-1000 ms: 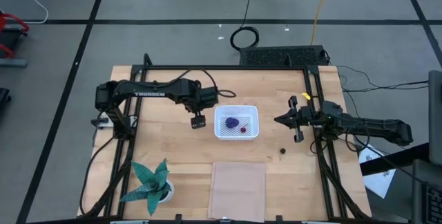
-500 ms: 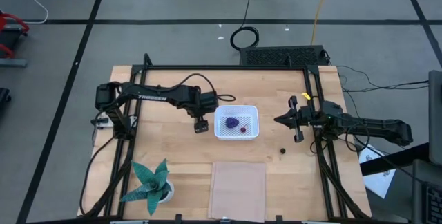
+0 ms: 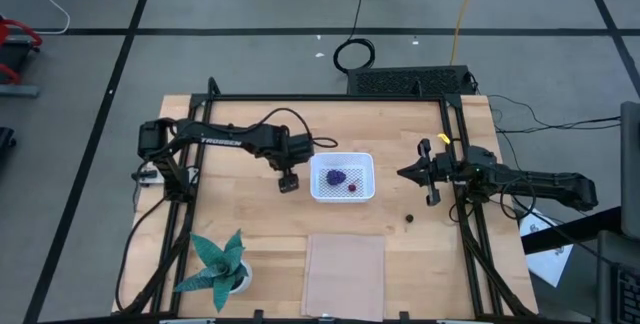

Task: Pick and placing Produce into tupperware
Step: Put the strawberry into the white bin

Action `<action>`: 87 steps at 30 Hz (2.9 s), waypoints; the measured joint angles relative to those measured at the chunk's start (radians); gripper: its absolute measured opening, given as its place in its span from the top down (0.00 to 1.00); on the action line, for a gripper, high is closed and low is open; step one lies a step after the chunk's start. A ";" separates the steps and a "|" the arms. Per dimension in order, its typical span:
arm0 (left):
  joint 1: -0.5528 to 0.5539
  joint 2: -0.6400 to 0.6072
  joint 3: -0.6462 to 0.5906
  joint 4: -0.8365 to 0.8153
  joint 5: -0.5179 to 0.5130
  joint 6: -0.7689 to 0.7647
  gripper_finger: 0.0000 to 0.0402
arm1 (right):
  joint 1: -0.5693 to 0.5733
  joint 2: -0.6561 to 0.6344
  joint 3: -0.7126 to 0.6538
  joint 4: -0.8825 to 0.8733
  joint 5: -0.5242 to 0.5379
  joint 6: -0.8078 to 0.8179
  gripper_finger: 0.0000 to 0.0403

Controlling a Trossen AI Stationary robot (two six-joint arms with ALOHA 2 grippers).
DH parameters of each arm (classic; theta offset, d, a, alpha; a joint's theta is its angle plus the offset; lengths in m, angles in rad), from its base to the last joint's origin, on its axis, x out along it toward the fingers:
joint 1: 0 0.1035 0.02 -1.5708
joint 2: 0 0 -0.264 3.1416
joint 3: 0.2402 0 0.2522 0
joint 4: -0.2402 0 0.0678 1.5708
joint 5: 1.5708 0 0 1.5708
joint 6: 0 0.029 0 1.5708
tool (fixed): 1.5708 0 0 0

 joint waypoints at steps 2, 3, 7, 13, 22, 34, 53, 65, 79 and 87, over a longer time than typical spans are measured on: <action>-0.006 0.000 0.000 0.001 -0.004 0.057 0.13 | 0.000 0.000 0.000 0.000 0.000 0.000 1.00; -0.009 0.000 0.000 0.004 -0.010 0.085 0.13 | 0.000 0.000 0.000 0.000 0.000 0.000 1.00; -0.023 0.000 0.000 0.006 -0.042 0.182 0.13 | 0.000 0.000 0.000 0.000 0.000 0.000 1.00; -0.053 0.000 0.000 0.003 -0.047 0.263 0.13 | 0.000 0.000 0.000 -0.001 0.000 -0.002 1.00; -0.059 0.000 -0.042 0.020 -0.045 0.207 0.13 | 0.000 0.000 0.000 -0.001 0.000 -0.001 1.00; -0.023 0.001 -0.098 0.096 -0.051 0.029 0.13 | 0.000 0.000 0.000 -0.001 0.000 -0.006 1.00; -0.022 0.095 -0.099 0.143 -0.044 0.063 0.13 | 0.000 0.015 0.000 -0.002 0.000 -0.003 1.00; 0.003 0.095 -0.099 0.153 -0.060 0.075 0.27 | 0.000 0.015 0.000 -0.002 0.000 -0.004 1.00; 0.007 0.094 -0.098 0.152 -0.060 0.076 0.64 | 0.000 0.015 0.000 -0.002 0.000 0.000 1.00; 0.007 0.093 -0.097 0.128 -0.061 0.093 0.71 | 0.000 0.015 0.000 -0.001 0.000 -0.001 1.00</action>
